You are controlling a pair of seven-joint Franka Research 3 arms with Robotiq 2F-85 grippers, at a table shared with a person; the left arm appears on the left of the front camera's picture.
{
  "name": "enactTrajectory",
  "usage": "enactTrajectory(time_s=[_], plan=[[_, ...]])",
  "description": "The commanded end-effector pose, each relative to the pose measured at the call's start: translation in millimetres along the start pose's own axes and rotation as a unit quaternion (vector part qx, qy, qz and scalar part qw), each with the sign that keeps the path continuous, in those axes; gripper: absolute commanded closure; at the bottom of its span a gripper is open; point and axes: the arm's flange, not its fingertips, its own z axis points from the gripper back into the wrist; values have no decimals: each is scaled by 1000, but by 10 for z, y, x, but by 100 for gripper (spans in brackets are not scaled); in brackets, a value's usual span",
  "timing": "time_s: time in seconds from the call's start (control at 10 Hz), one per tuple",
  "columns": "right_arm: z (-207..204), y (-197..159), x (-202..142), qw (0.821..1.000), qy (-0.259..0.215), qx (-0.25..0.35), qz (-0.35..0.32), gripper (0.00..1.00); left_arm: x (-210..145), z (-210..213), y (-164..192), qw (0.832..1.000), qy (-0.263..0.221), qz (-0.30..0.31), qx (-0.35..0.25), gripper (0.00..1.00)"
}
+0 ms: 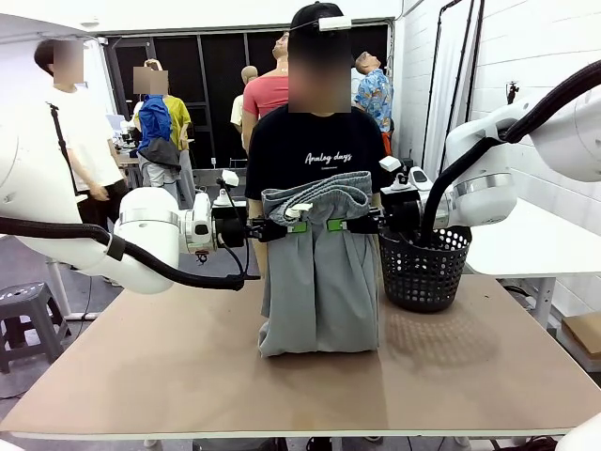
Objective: Fold the training pants.
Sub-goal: Fold the Training pants in half.
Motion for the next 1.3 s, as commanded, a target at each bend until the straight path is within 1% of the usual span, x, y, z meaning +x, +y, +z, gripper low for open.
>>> enactTrajectory(time_s=[0.0,0.8,0.9,1.2], plan=[[-1,37,3,1000,-12,0,2,100,33,-10,-12,1000,1,-1,0,100],[-1,37,3,1000,-12,0,2,100,33,-10,-12,1000,1,-1,0,100],[0,0,0,1000,0,0,0,100,0,0,0,1000,0,0,0,100],[-119,91,77,999,-10,36,-22,100,105,190,-139,1000,-1,1,-5,100]])
